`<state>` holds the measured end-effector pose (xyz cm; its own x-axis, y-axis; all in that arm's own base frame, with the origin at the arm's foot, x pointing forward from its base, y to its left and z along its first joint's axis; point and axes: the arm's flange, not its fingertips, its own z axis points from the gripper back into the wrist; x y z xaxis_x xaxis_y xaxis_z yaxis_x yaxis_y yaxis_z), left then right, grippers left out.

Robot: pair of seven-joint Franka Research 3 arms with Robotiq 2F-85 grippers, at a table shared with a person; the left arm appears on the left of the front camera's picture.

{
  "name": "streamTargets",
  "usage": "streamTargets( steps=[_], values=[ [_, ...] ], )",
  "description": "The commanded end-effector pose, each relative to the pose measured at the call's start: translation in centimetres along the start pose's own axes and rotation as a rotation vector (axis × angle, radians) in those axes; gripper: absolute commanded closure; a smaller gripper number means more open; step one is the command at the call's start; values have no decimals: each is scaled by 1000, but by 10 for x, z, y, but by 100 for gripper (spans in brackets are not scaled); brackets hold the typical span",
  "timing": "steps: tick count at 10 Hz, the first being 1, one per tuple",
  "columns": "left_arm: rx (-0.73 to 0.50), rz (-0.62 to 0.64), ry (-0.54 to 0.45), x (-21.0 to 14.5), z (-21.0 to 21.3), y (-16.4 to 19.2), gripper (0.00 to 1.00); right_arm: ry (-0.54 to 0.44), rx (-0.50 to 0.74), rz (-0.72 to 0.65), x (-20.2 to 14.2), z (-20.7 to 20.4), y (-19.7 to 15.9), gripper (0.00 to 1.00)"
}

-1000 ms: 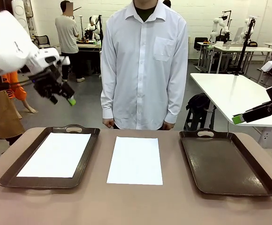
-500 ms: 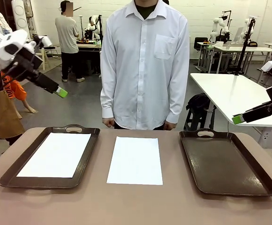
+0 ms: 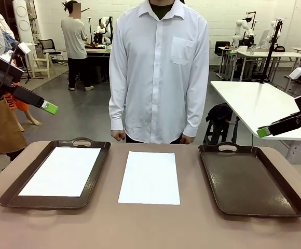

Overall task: Sort the A4 documents.
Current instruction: Receive the A4 Paper.

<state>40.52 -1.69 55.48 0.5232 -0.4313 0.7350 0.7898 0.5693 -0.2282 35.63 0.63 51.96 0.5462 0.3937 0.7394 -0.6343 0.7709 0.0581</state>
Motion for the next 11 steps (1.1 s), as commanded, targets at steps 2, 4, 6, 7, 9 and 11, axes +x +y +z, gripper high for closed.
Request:
streamTargets(
  steps=[2, 4, 6, 7, 9, 11],
  values=[
    [-19, -11, -12, -1, -3, 5, 0, 1, 2, -1, 0, -1, 0, 0],
    [-38, 45, -21, 2, -5, 12, 0, 1, 2, -1, 0, -1, 0, 0],
    [-8, 8, 9, -2, -2, 1, 0, 1, 2, -1, 0, -1, 0, 0],
    [-8, 8, 9, -2, -2, 1, 0, 1, 2, -1, 0, -1, 0, 0],
    [-8, 8, 9, -2, -2, 1, 0, 1, 2, -1, 0, -1, 0, 0],
    [-8, 8, 9, -2, -2, 1, 0, 1, 2, -1, 0, -1, 0, 0]
  ],
)
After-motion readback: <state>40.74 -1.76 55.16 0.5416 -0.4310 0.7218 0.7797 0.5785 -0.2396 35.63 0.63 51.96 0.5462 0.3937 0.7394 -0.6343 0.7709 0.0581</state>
